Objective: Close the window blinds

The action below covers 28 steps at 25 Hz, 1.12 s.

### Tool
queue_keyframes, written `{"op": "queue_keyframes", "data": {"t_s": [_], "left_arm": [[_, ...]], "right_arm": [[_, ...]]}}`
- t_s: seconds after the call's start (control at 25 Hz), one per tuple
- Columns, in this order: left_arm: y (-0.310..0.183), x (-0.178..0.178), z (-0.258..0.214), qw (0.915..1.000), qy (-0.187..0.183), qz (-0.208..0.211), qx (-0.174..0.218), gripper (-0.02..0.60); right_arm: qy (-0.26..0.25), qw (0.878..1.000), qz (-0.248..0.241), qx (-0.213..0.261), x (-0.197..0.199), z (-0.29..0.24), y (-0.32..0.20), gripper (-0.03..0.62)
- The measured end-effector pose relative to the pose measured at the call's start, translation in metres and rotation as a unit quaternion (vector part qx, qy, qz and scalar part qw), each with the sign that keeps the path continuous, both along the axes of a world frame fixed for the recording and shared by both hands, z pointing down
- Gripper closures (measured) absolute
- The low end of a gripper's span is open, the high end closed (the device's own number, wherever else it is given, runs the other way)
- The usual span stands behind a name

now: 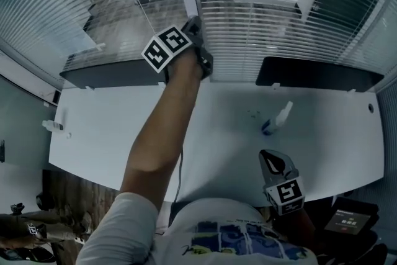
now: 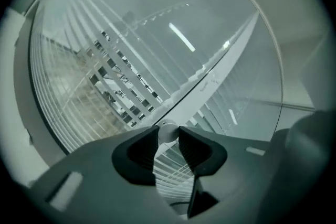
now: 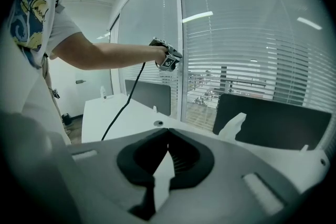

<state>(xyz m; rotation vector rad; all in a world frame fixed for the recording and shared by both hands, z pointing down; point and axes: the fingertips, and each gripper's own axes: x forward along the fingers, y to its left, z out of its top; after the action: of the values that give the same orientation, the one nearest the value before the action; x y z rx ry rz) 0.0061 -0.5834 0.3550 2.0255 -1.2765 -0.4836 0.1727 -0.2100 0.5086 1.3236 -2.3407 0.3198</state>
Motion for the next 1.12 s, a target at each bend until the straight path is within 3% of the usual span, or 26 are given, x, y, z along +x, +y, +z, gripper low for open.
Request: {"op": "queue_keyframes", "data": {"t_s": [0.08, 0.2, 0.28, 0.32, 0.36, 0.4, 0.48, 0.56, 0.6, 0.68, 0.8, 0.84, 0.88, 0.92, 0.96, 1.0, 1.04, 1.12], "left_arm": [[0.0, -0.001, -0.001, 1.0, 0.002, 0.002, -0.001, 0.451], [0.0, 0.0, -0.002, 0.995, -0.099, 0.004, 0.015, 0.446], [0.002, -0.001, -0.002, 0.9765, -0.214, -0.003, 0.027, 0.419], [0.003, -0.001, -0.005, 0.9577, -0.285, -0.009, 0.038, 0.386], [0.004, -0.002, -0.009, 0.9309, -0.361, -0.016, 0.055, 0.376], [0.005, -0.002, -0.014, 0.8965, -0.436, -0.023, 0.077, 0.376], [0.008, 0.004, -0.022, 0.8157, -0.564, -0.03, 0.126, 0.354], [0.01, 0.013, -0.022, 0.7381, -0.653, -0.026, 0.167, 0.356], [0.011, 0.017, -0.019, 0.706, -0.684, -0.022, 0.181, 0.357], [0.012, 0.023, -0.013, 0.6563, -0.727, -0.016, 0.2, 0.391], [0.011, 0.028, -0.006, 0.5968, -0.772, -0.008, 0.219, 0.434], [0.01, 0.029, -0.004, 0.5816, -0.782, -0.005, 0.223, 0.44], [0.01, 0.031, -0.003, 0.575, -0.786, -0.002, 0.226, 0.445], [0.011, 0.032, -0.004, 0.5792, -0.783, 0.0, 0.226, 0.445], [0.012, 0.032, -0.005, 0.5922, -0.774, 0.002, 0.225, 0.448], [0.013, 0.031, -0.007, 0.6113, -0.76, 0.001, 0.221, 0.449], [0.013, 0.03, -0.009, 0.6355, -0.742, -0.001, 0.214, 0.453], [0.012, 0.026, -0.013, 0.6953, -0.693, -0.005, 0.192, 0.453]], "right_arm": [[-0.004, 1.0, 0.0, 0.003, -0.001, -0.002, -0.001, 0.591], [-0.011, 1.0, -0.001, 0.001, -0.005, -0.004, -0.002, 0.591], [-0.017, 1.0, -0.003, -0.002, -0.007, -0.005, -0.001, 0.591], [-0.014, 1.0, -0.002, -0.001, -0.005, -0.005, -0.001, 0.591], [-0.01, 1.0, -0.002, 0.001, -0.003, -0.003, -0.001, 0.591], [-0.009, 1.0, -0.002, 0.001, -0.002, -0.002, -0.001, 0.591], [-0.007, 1.0, -0.002, 0.001, -0.002, -0.002, -0.001, 0.591], [-0.004, 1.0, -0.001, 0.001, -0.001, 0.0, -0.001, 0.591], [-0.003, 1.0, -0.001, 0.001, -0.001, 0.0, -0.001, 0.591], [-0.004, 1.0, -0.001, 0.0, 0.0, 0.001, -0.001, 0.591], [-0.013, 1.0, 0.0, -0.002, -0.001, 0.0, -0.001, 0.591], [-0.012, 1.0, 0.0, -0.003, 0.0, 0.001, 0.0, 0.591], [-0.008, 1.0, 0.001, -0.004, 0.002, 0.003, 0.001, 0.591], [-0.004, 1.0, 0.001, -0.003, 0.003, 0.004, 0.002, 0.591], [-0.003, 1.0, 0.001, -0.003, 0.003, 0.004, 0.002, 0.591], [-0.003, 1.0, 0.001, -0.002, 0.003, 0.004, 0.003, 0.591], [-0.004, 1.0, 0.0, -0.002, 0.003, 0.004, 0.002, 0.591], [-0.006, 1.0, -0.002, 0.0, 0.0, 0.003, 0.001, 0.591]]}}
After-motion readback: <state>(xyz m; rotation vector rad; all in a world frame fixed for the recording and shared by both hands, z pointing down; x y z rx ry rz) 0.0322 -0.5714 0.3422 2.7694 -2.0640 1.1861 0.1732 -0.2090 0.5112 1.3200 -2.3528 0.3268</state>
